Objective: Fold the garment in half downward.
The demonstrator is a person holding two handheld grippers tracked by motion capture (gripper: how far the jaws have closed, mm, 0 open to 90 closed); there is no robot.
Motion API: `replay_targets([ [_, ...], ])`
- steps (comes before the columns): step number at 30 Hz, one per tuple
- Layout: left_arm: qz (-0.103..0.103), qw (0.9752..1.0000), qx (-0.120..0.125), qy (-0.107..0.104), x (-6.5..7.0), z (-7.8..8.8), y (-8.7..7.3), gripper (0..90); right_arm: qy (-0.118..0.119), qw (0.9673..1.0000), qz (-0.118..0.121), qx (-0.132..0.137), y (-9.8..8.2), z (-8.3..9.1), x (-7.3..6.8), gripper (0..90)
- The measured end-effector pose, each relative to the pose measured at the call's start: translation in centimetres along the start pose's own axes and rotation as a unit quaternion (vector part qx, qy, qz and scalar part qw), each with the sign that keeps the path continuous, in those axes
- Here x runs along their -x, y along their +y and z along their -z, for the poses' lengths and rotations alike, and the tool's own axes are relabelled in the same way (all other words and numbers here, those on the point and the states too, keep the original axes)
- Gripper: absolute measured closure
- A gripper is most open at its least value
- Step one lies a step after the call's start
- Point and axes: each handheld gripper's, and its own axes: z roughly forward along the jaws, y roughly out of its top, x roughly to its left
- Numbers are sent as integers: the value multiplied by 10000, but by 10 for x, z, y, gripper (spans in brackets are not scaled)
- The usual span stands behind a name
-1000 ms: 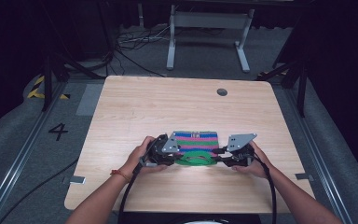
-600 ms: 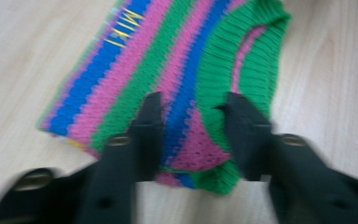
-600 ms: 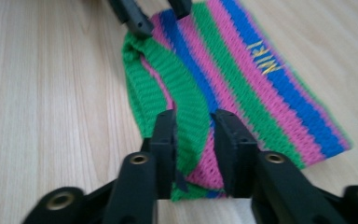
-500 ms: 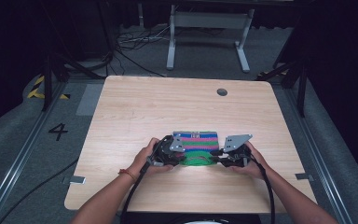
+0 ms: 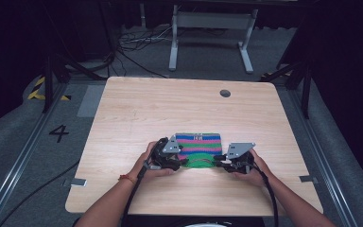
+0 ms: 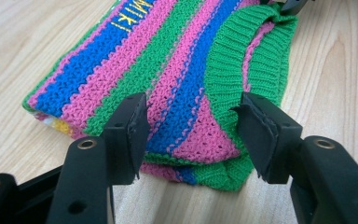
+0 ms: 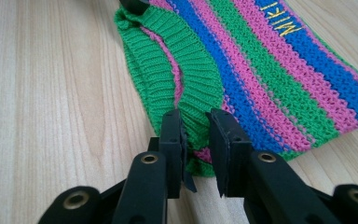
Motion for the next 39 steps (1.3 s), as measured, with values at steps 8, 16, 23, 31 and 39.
replay_targets([
  [8, 41, 10000, -6, -58, -2, -1, 1, 436, 20, 9998, -190, 34, -1, 0, 1, 755],
  [16, 89, 9999, -49, 76, 2, 0, 2, 413, -52, 9999, -108, -23, 3, 1, -3, 715],
  [23, -5, 9996, -165, 210, 6, 2, 8, 327, -216, 9997, -92, 34, 6, 5, -4, 672],
  [31, -270, 9984, -353, 346, 10, 16, 15, 287, -340, 9994, -58, -13, 14, 15, -5, 564],
  [39, -314, 9972, -450, 509, 6, 39, 21, 268, -581, 9980, -152, -210, 19, 27, -1, 398],
])
